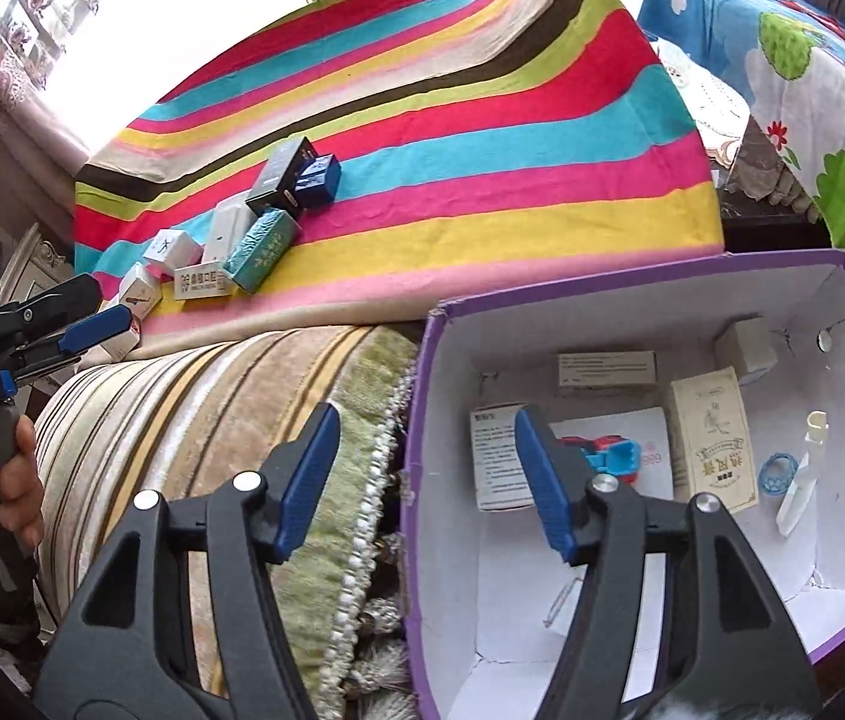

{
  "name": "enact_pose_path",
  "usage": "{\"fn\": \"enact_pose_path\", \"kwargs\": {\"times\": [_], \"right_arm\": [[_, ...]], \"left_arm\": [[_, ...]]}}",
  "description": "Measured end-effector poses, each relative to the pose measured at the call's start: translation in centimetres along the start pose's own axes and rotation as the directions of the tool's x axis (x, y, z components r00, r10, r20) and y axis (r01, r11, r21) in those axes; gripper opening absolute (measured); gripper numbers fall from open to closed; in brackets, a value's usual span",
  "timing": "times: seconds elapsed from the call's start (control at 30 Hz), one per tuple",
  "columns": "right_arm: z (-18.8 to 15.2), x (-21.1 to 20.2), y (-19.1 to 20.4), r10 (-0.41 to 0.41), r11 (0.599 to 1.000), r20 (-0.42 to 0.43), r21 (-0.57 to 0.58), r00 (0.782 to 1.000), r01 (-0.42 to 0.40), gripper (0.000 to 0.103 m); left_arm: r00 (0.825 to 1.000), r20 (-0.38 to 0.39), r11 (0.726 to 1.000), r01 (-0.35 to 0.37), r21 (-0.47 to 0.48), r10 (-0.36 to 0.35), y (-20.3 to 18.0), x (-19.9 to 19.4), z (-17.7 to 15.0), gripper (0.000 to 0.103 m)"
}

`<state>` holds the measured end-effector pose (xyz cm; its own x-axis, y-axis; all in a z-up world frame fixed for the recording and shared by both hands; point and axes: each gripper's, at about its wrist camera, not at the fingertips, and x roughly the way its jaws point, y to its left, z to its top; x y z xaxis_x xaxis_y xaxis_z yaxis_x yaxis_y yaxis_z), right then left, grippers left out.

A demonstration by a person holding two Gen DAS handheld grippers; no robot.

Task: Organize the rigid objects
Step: 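Move both tools back to the remaining boxes on the blanket, then grasp the white red-print box with the left tool while the right tool grasps the teal pack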

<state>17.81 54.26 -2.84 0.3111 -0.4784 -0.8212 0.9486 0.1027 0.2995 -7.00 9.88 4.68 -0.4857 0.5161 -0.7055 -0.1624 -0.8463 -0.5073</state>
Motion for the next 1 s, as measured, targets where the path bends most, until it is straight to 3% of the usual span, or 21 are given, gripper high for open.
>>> {"fn": "enact_pose_path", "kwargs": {"times": [0.17, 0.37, 0.53, 0.67, 1.0], "right_arm": [[1.1, 1.6, 3.4, 0.037, 0.999, -0.029, -0.018, 0.999, -0.038, 0.069], [2.6, 4.0, 7.2, 0.055, 0.998, -0.055, -0.038, 0.997, -0.057, 0.07], [4.1, 6.3, 9.8, 0.045, 0.998, -0.067, -0.042, 0.997, -0.048, 0.072], [5.4, 8.2, 11.1, 0.041, 0.999, -0.085, -0.031, 0.996, -0.044, 0.073], [8.3, 11.4, 13.0, -0.003, 1.0, -0.062, 0.027, 0.998, 0.005, 0.074]], "left_arm": [[0.998, 0.036, 0.997, -0.041, -0.062, 0.044, 5.9, -3.5, 0.3, 0.086], [0.99, 0.032, 0.99, -0.136, -0.031, 0.137, 10.5, -5.7, 0.4, 0.086], [0.979, -0.003, 0.977, -0.201, 0.066, 0.202, 12.3, -6.1, 1.3, 0.088], [0.964, -0.046, 0.952, -0.251, 0.176, 0.263, 13.1, -5.0, 2.1, 0.09], [0.94, -0.11, 0.903, -0.27, 0.335, 0.322, 13.8, -2.8, 2.9, 0.091]]}}
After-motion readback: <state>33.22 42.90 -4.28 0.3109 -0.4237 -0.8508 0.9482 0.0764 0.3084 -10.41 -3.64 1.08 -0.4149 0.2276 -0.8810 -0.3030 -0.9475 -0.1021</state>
